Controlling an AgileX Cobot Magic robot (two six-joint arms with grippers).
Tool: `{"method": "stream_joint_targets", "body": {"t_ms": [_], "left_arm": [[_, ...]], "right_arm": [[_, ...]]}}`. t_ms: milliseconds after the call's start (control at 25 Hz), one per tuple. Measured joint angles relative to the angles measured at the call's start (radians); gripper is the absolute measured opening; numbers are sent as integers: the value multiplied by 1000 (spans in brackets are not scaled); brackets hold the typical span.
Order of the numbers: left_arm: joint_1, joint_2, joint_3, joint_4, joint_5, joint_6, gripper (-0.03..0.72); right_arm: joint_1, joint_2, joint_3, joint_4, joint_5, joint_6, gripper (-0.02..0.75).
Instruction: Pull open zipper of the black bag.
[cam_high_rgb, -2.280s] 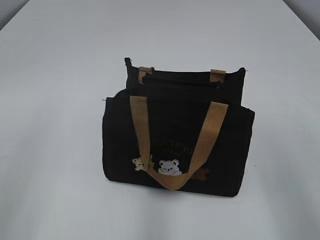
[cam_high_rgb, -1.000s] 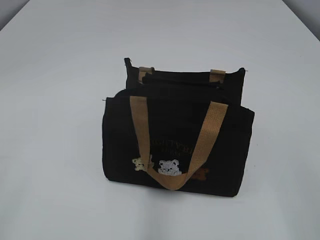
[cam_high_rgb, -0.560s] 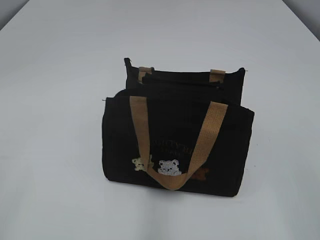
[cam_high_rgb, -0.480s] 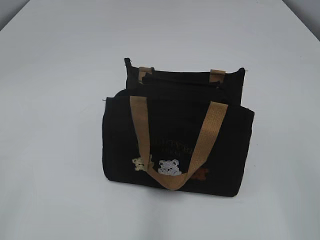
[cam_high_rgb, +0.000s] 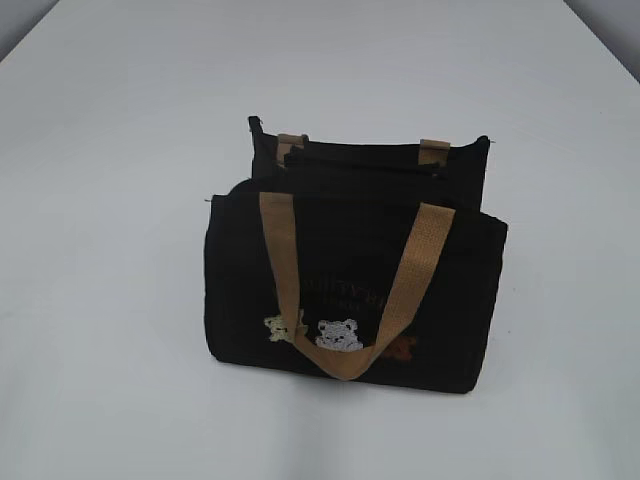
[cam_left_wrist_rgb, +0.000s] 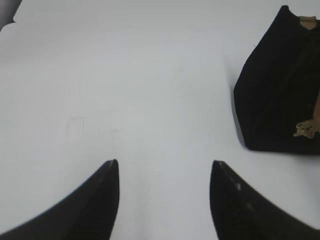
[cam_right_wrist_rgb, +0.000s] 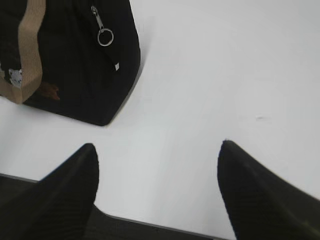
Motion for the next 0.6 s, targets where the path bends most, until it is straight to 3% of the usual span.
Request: {"method": "stream_joint_targets", "body": {"t_ms": [600], "left_arm": [[-13, -14, 0, -1, 0, 0, 436]], "right_arm": [[-3, -17, 0, 4, 0, 0, 573]]}}
